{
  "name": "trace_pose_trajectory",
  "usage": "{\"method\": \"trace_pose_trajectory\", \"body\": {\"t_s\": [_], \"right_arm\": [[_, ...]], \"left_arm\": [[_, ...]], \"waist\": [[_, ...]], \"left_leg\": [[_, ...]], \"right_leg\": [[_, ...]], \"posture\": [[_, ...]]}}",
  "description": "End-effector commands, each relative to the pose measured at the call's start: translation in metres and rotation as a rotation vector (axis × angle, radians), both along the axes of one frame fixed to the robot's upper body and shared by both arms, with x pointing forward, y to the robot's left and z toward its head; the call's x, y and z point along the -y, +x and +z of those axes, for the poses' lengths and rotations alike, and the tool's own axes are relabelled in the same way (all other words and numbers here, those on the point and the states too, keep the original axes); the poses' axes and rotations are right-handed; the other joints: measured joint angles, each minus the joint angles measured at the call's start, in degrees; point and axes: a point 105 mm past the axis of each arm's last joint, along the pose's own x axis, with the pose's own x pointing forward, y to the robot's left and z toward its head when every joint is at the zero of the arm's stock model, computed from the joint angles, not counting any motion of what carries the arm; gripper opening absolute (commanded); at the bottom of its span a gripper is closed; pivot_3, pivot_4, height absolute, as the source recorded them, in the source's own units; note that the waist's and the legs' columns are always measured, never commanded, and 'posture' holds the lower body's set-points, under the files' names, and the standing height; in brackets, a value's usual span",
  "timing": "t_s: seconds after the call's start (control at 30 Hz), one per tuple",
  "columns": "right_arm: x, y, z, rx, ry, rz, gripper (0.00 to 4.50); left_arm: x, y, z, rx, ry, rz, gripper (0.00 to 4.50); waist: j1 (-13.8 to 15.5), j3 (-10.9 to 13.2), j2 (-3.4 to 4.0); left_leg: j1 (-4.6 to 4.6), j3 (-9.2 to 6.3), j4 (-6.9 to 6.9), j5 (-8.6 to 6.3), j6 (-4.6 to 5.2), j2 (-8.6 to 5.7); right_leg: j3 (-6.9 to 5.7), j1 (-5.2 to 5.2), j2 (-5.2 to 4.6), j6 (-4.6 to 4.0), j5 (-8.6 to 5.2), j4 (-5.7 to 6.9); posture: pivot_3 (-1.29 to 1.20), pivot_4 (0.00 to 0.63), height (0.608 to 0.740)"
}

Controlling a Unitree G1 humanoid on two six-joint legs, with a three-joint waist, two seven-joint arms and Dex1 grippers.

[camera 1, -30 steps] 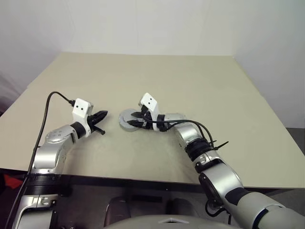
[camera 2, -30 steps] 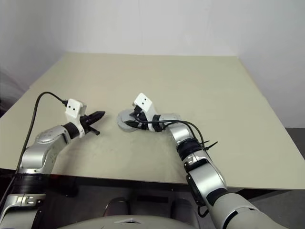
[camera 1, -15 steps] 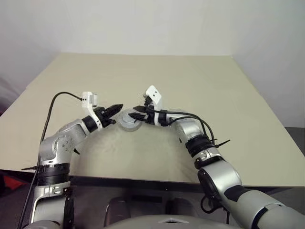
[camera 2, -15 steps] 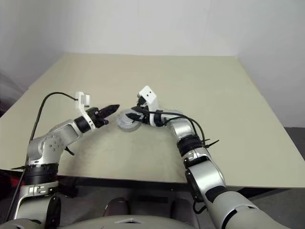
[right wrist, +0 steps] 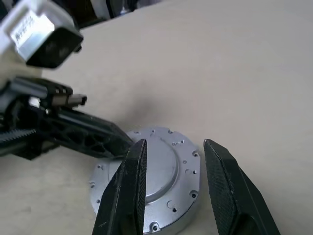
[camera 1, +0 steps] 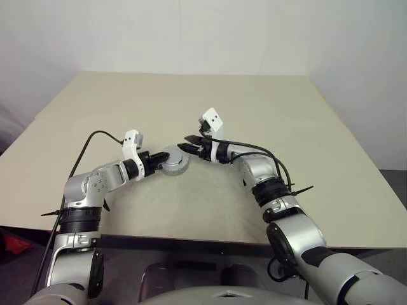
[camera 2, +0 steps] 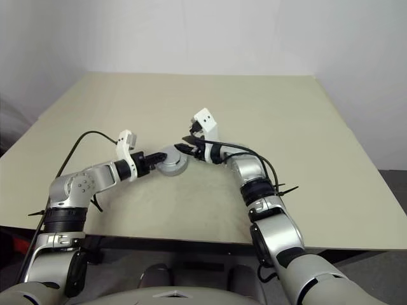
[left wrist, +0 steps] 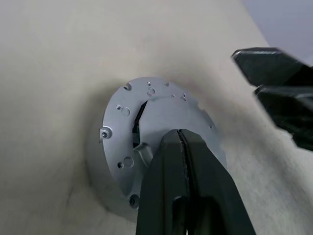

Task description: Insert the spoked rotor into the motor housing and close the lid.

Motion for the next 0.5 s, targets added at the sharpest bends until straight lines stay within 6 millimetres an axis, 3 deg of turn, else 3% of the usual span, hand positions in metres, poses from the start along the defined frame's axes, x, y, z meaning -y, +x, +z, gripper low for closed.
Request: {"method": "trace_pose_trajectory", "body": {"t_s": [0.03,0.1,0.2,0.43,0.5], "right_arm": [[0.009,0.002,0.018,-0.21,0.099,-0.012,2.01],[0.019,-0.001,0.007,-0.378,0.094,-0.018,2.01],[0.03,-0.009,-0.002,-0.488,0.093,0.007,2.01],[0.036,-0.006,-0.023,-0.585,0.026,-0.071,4.32],[0.031,-0.007,-0.026,-0.621,0.021,-0.08,4.47]], "left_arm": [[-0.003,-0.002,-0.007,-0.028,0.044,0.006,0.0],[-0.004,-0.002,-0.007,-0.025,0.05,0.006,0.0],[-0.003,-0.002,-0.008,-0.021,0.054,0.005,0.0],[0.001,-0.004,-0.009,-0.013,0.059,-0.001,0.0],[0.0,-0.004,-0.009,-0.01,0.061,0.0,0.0]], "waist": [[0.02,0.01,0.01],[0.04,0.01,0.01],[0.32,0.0,0.01],[0.43,0.01,0.03],[0.34,0.0,0.04]], "left_leg": [[0.07,0.0,0.0,-0.02,0.03,0.0],[0.1,0.0,0.0,-0.05,0.09,-0.03],[0.13,0.0,0.0,-0.01,0.02,-0.02],[0.12,0.0,-0.02,0.02,-0.03,-0.01],[0.16,0.02,-0.02,0.01,-0.03,-0.02]], "right_leg": [[0.0,0.07,0.0,0.0,0.0,-0.01],[0.01,0.11,-0.03,0.0,0.0,-0.01],[0.0,0.15,-0.02,0.0,0.0,-0.01],[-0.01,0.13,-0.03,0.0,0.0,-0.01],[0.01,0.14,-0.04,0.0,0.0,-0.01]], "posture": [[0.0,0.0,0.74],[0.0,0.0,0.74],[0.0,0.0,0.74],[0.0,0.0,0.74],[0.0,0.0,0.74]]}}
